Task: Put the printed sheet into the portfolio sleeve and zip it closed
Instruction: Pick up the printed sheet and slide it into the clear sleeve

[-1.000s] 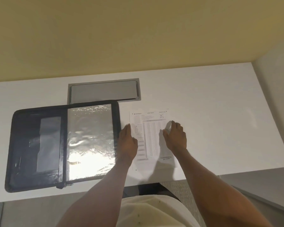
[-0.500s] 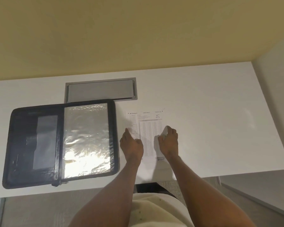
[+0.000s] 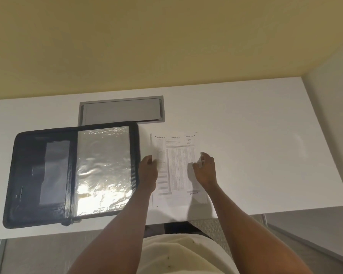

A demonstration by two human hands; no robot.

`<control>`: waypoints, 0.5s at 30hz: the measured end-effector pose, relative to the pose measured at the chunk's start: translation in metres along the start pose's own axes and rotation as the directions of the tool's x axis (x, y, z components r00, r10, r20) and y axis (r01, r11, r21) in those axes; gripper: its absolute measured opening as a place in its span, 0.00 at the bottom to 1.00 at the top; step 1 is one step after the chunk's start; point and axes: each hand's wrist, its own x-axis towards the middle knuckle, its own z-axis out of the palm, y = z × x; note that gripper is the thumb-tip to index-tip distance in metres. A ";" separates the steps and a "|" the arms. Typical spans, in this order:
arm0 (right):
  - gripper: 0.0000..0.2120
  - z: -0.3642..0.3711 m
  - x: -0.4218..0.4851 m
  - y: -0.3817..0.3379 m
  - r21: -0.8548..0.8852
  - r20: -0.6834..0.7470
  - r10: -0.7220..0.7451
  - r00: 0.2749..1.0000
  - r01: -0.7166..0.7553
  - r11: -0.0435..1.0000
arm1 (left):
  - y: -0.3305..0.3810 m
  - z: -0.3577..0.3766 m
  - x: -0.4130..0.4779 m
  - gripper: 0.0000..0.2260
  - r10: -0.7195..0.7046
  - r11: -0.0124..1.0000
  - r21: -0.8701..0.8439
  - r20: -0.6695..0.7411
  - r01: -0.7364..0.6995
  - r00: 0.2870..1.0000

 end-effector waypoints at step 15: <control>0.26 -0.059 0.018 -0.032 0.482 0.481 -0.089 0.872 -0.178 0.858 | 0.021 -0.072 0.004 0.13 0.061 0.920 -0.379 0.394 0.102 0.917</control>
